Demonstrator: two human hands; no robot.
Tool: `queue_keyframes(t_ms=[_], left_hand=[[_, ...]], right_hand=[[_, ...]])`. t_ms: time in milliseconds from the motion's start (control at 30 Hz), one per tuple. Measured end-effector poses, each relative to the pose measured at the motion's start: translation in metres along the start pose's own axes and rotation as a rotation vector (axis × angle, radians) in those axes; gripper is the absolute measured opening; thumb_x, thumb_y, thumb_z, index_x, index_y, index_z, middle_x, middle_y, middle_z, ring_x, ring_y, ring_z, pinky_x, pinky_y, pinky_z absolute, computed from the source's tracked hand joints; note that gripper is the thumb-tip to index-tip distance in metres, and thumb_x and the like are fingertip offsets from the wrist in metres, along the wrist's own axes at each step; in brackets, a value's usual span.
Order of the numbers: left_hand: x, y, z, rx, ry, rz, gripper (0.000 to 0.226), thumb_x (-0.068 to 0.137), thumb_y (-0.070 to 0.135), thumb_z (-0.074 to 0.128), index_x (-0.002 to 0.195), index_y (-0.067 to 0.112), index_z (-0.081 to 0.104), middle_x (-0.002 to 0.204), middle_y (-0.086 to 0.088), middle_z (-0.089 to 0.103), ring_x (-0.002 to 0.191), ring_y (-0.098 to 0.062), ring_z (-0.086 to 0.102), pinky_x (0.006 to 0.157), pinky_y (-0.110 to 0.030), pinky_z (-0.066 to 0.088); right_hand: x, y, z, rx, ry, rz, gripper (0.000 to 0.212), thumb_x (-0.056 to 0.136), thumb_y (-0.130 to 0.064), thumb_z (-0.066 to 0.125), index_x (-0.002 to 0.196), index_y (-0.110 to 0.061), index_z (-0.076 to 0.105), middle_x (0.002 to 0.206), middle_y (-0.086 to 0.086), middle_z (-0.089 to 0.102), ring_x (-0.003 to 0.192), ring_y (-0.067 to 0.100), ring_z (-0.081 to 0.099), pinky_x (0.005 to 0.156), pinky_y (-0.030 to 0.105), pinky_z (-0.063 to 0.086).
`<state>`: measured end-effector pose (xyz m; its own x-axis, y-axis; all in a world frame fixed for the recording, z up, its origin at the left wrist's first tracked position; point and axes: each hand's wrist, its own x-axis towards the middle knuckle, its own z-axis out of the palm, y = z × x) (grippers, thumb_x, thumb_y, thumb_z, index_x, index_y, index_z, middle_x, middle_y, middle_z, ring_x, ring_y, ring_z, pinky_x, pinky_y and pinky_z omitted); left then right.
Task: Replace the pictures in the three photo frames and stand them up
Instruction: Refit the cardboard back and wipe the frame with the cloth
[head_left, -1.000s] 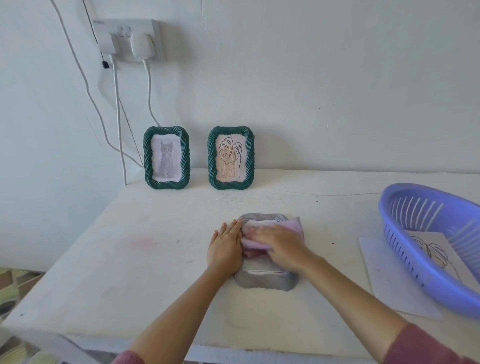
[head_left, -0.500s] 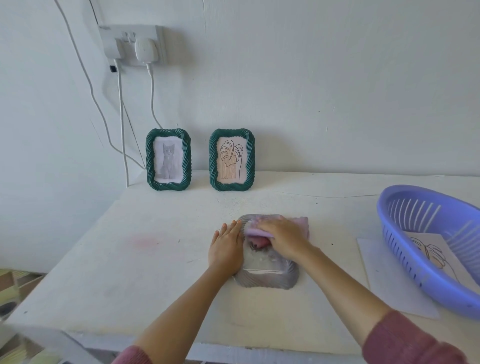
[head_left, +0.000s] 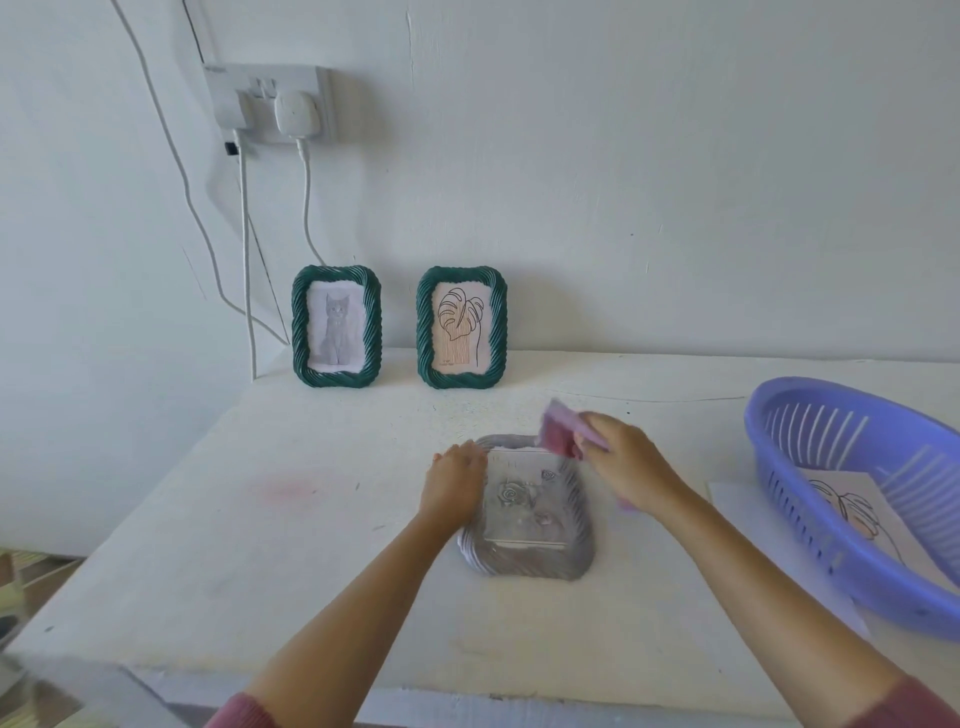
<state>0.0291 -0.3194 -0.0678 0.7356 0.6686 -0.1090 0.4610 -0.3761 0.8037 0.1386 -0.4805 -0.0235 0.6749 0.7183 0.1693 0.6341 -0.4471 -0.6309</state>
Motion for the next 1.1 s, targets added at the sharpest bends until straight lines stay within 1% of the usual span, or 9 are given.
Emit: queue_keyframes(t_ms=[133, 300, 467, 533, 600, 733, 800, 967, 1100], left_hand=[[-0.033, 0.044, 0.013, -0.206, 0.166, 0.204, 0.059, 0.093, 0.048, 0.042, 0.145, 0.026, 0.026, 0.151, -0.007, 0.028, 0.139, -0.023, 0.027, 0.115, -0.040, 0.027], [-0.046, 0.063, 0.034, -0.160, 0.068, 0.228, 0.080, 0.062, 0.080, 0.039, 0.136, 0.055, 0.023, 0.153, -0.001, 0.010, 0.140, -0.029, 0.023, 0.109, -0.049, 0.036], [-0.035, 0.052, 0.017, -0.176, 0.027, 0.206, 0.069, 0.069, 0.049, 0.057, 0.135, 0.044, 0.037, 0.143, 0.002, 0.015, 0.127, -0.029, 0.039, 0.104, -0.044, 0.043], [-0.037, 0.049, 0.010, -0.165, 0.038, 0.242, 0.060, 0.077, 0.033, 0.055, 0.135, 0.039, 0.041, 0.140, -0.003, 0.022, 0.120, -0.028, 0.045, 0.104, -0.039, 0.043], [-0.038, 0.043, 0.001, -0.122, 0.099, 0.300, 0.056, 0.078, 0.030, 0.051, 0.132, 0.039, 0.043, 0.139, -0.003, 0.025, 0.118, -0.029, 0.045, 0.105, -0.039, 0.042], [-0.024, 0.014, -0.045, 0.255, 0.306, 0.280, 0.055, 0.083, 0.027, 0.056, 0.135, 0.038, 0.042, 0.146, -0.005, 0.020, 0.118, -0.032, 0.038, 0.098, -0.043, 0.042], [-0.015, -0.009, -0.077, 0.437, 0.380, 0.178, 0.052, 0.084, 0.030, 0.055, 0.134, 0.038, 0.042, 0.146, -0.004, 0.020, 0.116, -0.033, 0.036, 0.089, -0.045, 0.046], [0.001, -0.068, -0.118, 0.659, 0.299, -0.092, 0.045, 0.086, 0.038, 0.046, 0.131, 0.040, 0.041, 0.142, 0.000, 0.022, 0.120, -0.032, 0.032, 0.093, -0.043, 0.041], [0.004, -0.097, -0.120, 0.707, 0.131, -0.264, 0.053, 0.089, 0.048, 0.031, 0.139, 0.054, 0.018, 0.155, -0.001, 0.007, 0.136, -0.032, 0.017, 0.109, -0.051, 0.021]], right_hand=[[0.012, -0.027, 0.005, 0.742, 0.125, 0.350, 0.019, 0.096, -0.013, 0.043, 0.103, -0.012, 0.061, 0.094, 0.010, 0.065, 0.086, 0.022, 0.060, 0.073, 0.029, 0.047], [0.004, -0.042, 0.023, 1.411, -0.203, 0.577, 0.047, 0.094, -0.050, 0.032, 0.106, -0.015, 0.062, 0.079, 0.005, 0.074, 0.063, 0.017, 0.071, 0.043, 0.019, 0.050], [-0.002, -0.035, 0.032, 1.558, -0.358, 0.472, 0.071, 0.090, -0.063, 0.013, 0.125, -0.016, 0.055, 0.117, 0.012, 0.066, 0.108, 0.029, 0.060, 0.078, 0.042, 0.051], [-0.003, -0.036, 0.033, 1.503, -0.411, 0.386, 0.073, 0.091, -0.061, 0.007, 0.119, -0.016, 0.057, 0.115, 0.009, 0.067, 0.109, 0.026, 0.060, 0.080, 0.042, 0.051], [-0.003, -0.036, 0.035, 1.328, -0.352, 0.336, 0.069, 0.095, -0.055, 0.007, 0.127, -0.013, 0.052, 0.129, 0.008, 0.058, 0.125, 0.021, 0.049, 0.103, 0.043, 0.039], [-0.006, -0.017, 0.043, 0.189, -0.066, 0.262, 0.049, 0.100, -0.038, 0.026, 0.144, -0.016, 0.032, 0.153, 0.000, 0.028, 0.143, 0.014, 0.023, 0.119, 0.035, 0.008], [-0.013, 0.000, 0.051, -0.086, -0.098, 0.261, 0.051, 0.099, -0.037, 0.027, 0.146, -0.017, 0.026, 0.155, 0.001, 0.024, 0.144, 0.015, 0.020, 0.119, 0.037, 0.005], [-0.024, 0.015, 0.069, -0.208, -0.137, 0.258, 0.057, 0.099, -0.034, 0.026, 0.149, -0.018, 0.004, 0.159, -0.003, 0.004, 0.146, 0.008, 0.007, 0.119, 0.034, 0.000], [-0.025, 0.014, 0.070, -0.224, -0.102, 0.256, 0.056, 0.099, -0.034, 0.027, 0.149, -0.019, 0.006, 0.159, -0.004, 0.005, 0.145, 0.007, 0.007, 0.119, 0.034, 0.000]])
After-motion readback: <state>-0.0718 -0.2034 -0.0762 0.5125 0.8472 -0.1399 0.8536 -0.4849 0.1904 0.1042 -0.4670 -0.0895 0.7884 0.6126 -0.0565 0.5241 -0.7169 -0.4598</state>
